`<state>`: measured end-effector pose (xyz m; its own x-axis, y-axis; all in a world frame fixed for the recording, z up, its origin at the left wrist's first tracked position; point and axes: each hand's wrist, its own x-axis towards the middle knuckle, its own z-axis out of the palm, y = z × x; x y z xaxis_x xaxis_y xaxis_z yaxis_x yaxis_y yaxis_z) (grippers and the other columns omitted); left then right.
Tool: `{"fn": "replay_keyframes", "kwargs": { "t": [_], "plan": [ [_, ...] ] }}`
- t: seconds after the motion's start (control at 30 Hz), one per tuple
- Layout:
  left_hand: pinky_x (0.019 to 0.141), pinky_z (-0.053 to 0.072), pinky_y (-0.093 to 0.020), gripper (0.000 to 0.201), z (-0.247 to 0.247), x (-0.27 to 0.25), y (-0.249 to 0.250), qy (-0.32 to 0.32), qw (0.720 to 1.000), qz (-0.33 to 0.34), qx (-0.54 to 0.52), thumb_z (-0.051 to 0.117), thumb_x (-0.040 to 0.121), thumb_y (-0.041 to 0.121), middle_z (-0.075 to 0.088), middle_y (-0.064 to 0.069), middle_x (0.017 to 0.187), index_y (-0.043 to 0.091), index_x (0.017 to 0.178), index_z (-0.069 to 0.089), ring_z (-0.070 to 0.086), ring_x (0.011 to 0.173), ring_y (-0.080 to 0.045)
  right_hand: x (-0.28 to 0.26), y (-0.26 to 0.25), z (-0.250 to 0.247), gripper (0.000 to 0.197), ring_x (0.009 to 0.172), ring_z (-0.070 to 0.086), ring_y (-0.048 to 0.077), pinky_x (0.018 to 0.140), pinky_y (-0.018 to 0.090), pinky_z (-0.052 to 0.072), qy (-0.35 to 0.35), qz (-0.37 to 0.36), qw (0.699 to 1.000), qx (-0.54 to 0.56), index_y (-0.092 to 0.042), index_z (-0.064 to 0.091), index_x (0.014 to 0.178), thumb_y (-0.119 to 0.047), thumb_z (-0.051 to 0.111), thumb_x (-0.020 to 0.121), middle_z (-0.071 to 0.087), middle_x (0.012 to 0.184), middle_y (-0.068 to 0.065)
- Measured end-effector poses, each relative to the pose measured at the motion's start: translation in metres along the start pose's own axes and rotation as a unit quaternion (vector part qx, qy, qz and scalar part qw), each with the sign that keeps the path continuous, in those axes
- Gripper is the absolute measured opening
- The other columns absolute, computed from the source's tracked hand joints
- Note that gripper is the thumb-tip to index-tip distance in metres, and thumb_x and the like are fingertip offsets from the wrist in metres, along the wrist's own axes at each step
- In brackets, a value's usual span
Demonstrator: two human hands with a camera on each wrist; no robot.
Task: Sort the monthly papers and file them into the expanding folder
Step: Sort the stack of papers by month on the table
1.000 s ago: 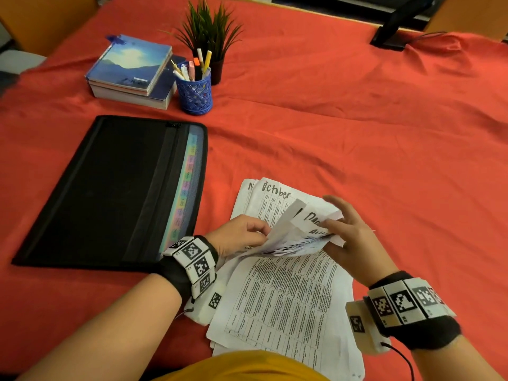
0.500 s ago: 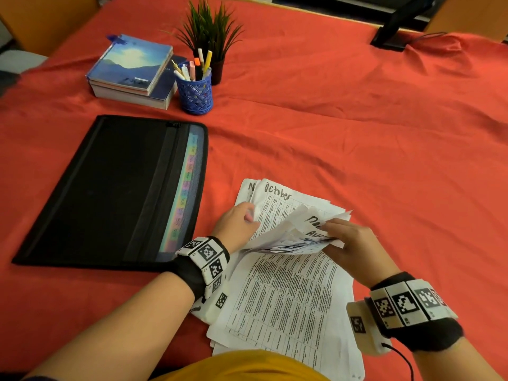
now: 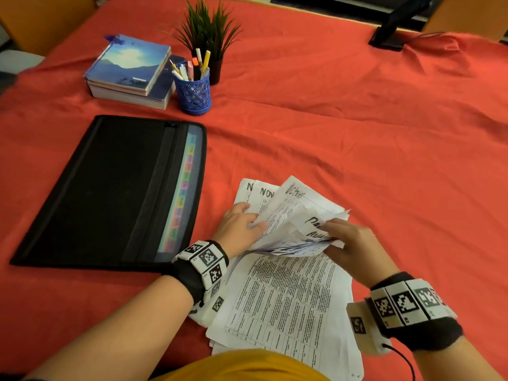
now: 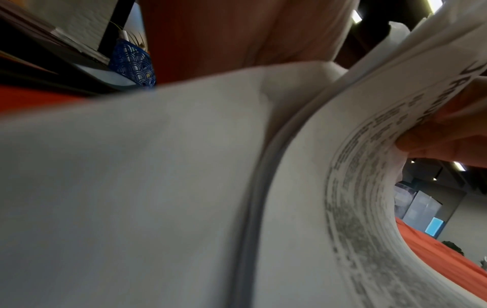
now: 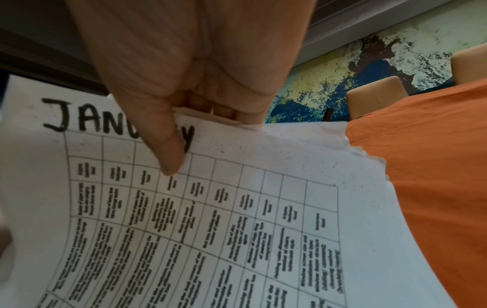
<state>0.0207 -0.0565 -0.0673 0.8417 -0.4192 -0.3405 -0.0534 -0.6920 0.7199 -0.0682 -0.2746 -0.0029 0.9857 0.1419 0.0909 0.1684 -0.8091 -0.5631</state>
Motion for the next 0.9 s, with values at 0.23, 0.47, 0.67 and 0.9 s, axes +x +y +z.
{"fn": "replay_keyframes", "kwargs": {
  "t": [0.23, 0.47, 0.67, 0.9],
  "plan": [
    [0.107, 0.031, -0.028, 0.031, 0.001, 0.004, -0.002, 0.036, 0.997, -0.016, -0.069, 0.051, 0.093, 0.036, 0.041, -0.009, 0.139, 0.011, 0.089, 0.070, 0.043, 0.127, -0.022, 0.001, 0.001, 0.002, 0.032, 0.081, 0.058, 0.006, 0.069, -0.001, 0.037, -0.001, 0.001, 1.000, -0.004, -0.005, 0.069, 0.092, 0.013, 0.071, 0.066, 0.061, 0.095, -0.006],
    [0.098, 0.030, -0.018, 0.037, -0.001, -0.003, 0.003, 0.058, 0.974, 0.008, -0.219, 0.043, 0.098, 0.029, 0.051, -0.003, 0.131, 0.005, 0.121, 0.060, 0.047, 0.119, -0.011, 0.000, 0.005, 0.006, 0.034, 0.080, 0.063, 0.013, 0.080, 0.026, 0.042, 0.012, -0.003, 0.999, -0.035, -0.009, 0.071, 0.090, 0.011, 0.074, 0.063, 0.042, 0.139, 0.013],
    [0.070, 0.042, -0.009, 0.020, 0.004, -0.001, 0.000, 0.027, 0.954, 0.001, -0.298, 0.053, 0.094, 0.018, 0.064, 0.002, 0.090, 0.004, 0.103, 0.064, 0.058, 0.078, 0.004, 0.001, 0.008, 0.008, 0.034, 0.075, 0.064, 0.008, 0.073, 0.010, 0.039, 0.011, -0.021, 0.999, -0.030, -0.006, 0.071, 0.089, 0.013, 0.074, 0.061, 0.070, 0.089, 0.002],
    [0.051, 0.037, -0.031, 0.039, 0.005, 0.006, -0.008, 0.090, 0.972, -0.002, -0.216, 0.072, 0.071, 0.030, 0.052, -0.012, 0.054, -0.006, 0.067, 0.059, 0.043, 0.051, -0.018, 0.000, 0.008, 0.007, 0.034, 0.075, 0.064, 0.012, 0.071, 0.014, 0.042, 0.018, -0.025, 0.999, -0.041, -0.005, 0.070, 0.089, 0.014, 0.073, 0.061, 0.069, 0.091, 0.004]
  ]
}}
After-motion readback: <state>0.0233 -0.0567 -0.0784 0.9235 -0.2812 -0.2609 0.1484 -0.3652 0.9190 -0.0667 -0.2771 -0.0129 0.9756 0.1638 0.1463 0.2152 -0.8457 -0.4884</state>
